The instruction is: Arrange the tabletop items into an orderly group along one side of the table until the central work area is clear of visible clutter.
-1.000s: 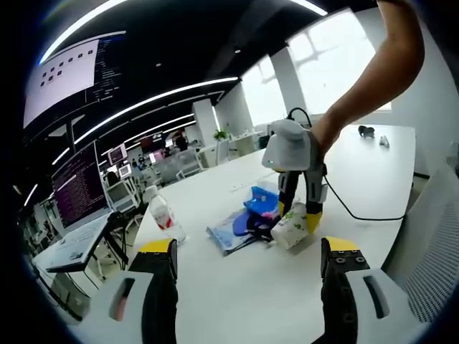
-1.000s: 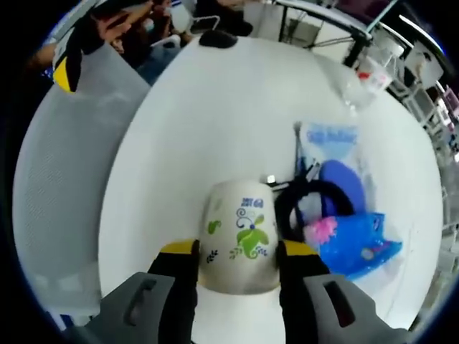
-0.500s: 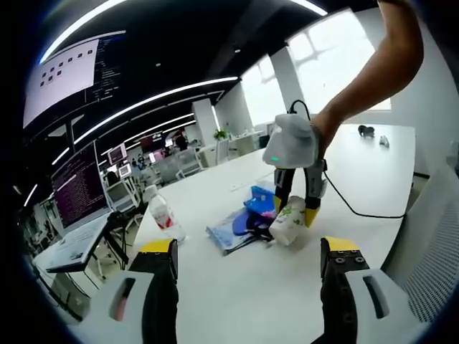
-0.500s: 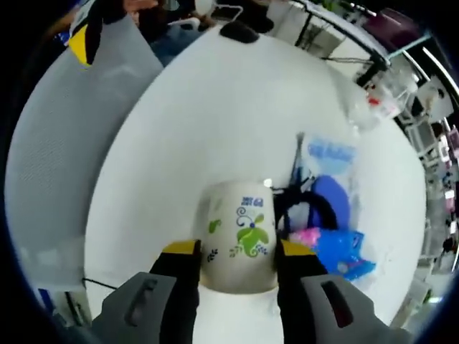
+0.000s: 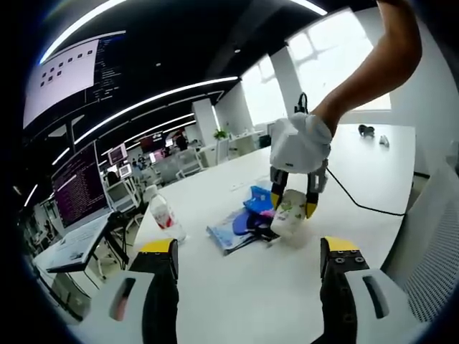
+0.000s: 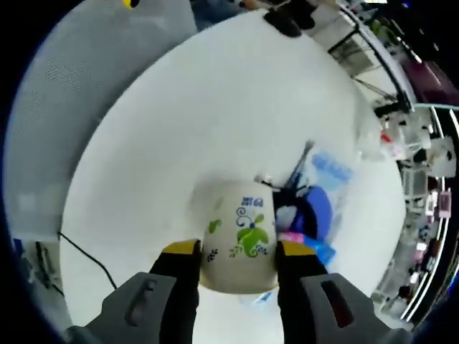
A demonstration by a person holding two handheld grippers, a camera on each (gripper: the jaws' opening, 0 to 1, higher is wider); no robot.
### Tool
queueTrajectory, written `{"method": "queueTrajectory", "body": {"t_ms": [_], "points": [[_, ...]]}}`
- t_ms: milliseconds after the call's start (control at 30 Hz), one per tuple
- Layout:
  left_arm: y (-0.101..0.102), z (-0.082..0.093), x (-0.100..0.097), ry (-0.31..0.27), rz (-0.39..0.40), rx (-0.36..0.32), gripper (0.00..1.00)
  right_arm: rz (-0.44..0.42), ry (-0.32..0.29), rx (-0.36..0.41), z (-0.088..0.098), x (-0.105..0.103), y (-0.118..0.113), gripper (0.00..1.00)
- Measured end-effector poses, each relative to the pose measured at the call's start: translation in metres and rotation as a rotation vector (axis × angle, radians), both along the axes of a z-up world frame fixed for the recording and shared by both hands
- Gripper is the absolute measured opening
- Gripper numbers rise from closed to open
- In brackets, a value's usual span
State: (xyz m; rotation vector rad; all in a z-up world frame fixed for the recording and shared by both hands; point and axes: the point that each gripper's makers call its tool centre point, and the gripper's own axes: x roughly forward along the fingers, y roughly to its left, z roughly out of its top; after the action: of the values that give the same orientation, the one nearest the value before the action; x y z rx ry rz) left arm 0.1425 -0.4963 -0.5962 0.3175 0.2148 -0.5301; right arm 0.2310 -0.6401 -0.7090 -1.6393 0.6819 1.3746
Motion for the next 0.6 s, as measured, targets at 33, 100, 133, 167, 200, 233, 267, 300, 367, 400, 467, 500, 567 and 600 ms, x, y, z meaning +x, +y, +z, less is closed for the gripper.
{"method": "queueTrajectory", "body": {"t_ms": [33,100,133,167,200,233,267,300,367,400,467,500,567,600], "points": [[-0.0001,0.0003,0.0002,-0.001,0.000,0.000,0.80,0.026,-0.007,-0.013,-0.0008,-0.0014,-0.0001,0.39],[-0.0004,0.0005,0.0002,-0.001,0.000,-0.002,0.80,0.035,-0.014,-0.019,-0.0015,-0.0033,0.0003,0.39],[-0.0003,0.0004,0.0004,-0.001,0.001,-0.002,0.80,0.040,-0.019,-0.023,-0.0017,-0.0040,0.0007,0.39],[-0.0004,0.0003,0.0005,-0.001,0.001,-0.003,0.80,0.048,-0.024,-0.028,-0.0016,-0.0047,0.0009,0.39],[-0.0004,0.0003,0.0006,-0.002,0.001,-0.002,0.80,0.064,-0.033,-0.037,-0.0018,-0.0051,0.0008,0.39],[-0.0005,0.0002,0.0006,-0.001,0.001,-0.001,0.80,0.079,-0.043,-0.048,-0.0017,-0.0057,0.0006,0.39],[-0.0009,0.0000,0.0005,0.000,-0.001,-0.003,0.80,0.099,-0.057,-0.065,-0.0008,-0.0063,0.0002,0.39],[-0.0007,-0.0001,0.0006,-0.002,0.001,0.002,0.80,0.134,-0.072,-0.089,-0.0007,-0.0073,-0.0004,0.39],[-0.0013,0.0001,0.0005,-0.001,-0.001,-0.002,0.80,0.151,-0.121,-0.138,0.0000,-0.0046,-0.0038,0.38],[-0.0009,0.0002,0.0007,-0.003,0.001,0.000,0.80,0.172,-0.130,-0.154,-0.0006,-0.0049,-0.0041,0.38],[-0.0004,0.0000,0.0007,-0.001,0.003,-0.002,0.80,0.179,-0.139,-0.160,-0.0023,-0.0078,-0.0028,0.38],[0.0002,-0.0004,0.0009,0.000,0.004,-0.001,0.80,0.189,-0.145,-0.169,-0.0026,-0.0091,-0.0021,0.38],[0.0004,-0.0004,0.0008,0.001,0.005,-0.003,0.80,0.214,-0.158,-0.188,-0.0031,-0.0103,-0.0016,0.38],[0.0003,0.0000,0.0008,-0.001,0.004,-0.008,0.80,0.240,-0.174,-0.205,-0.0027,-0.0101,-0.0011,0.38]]}}
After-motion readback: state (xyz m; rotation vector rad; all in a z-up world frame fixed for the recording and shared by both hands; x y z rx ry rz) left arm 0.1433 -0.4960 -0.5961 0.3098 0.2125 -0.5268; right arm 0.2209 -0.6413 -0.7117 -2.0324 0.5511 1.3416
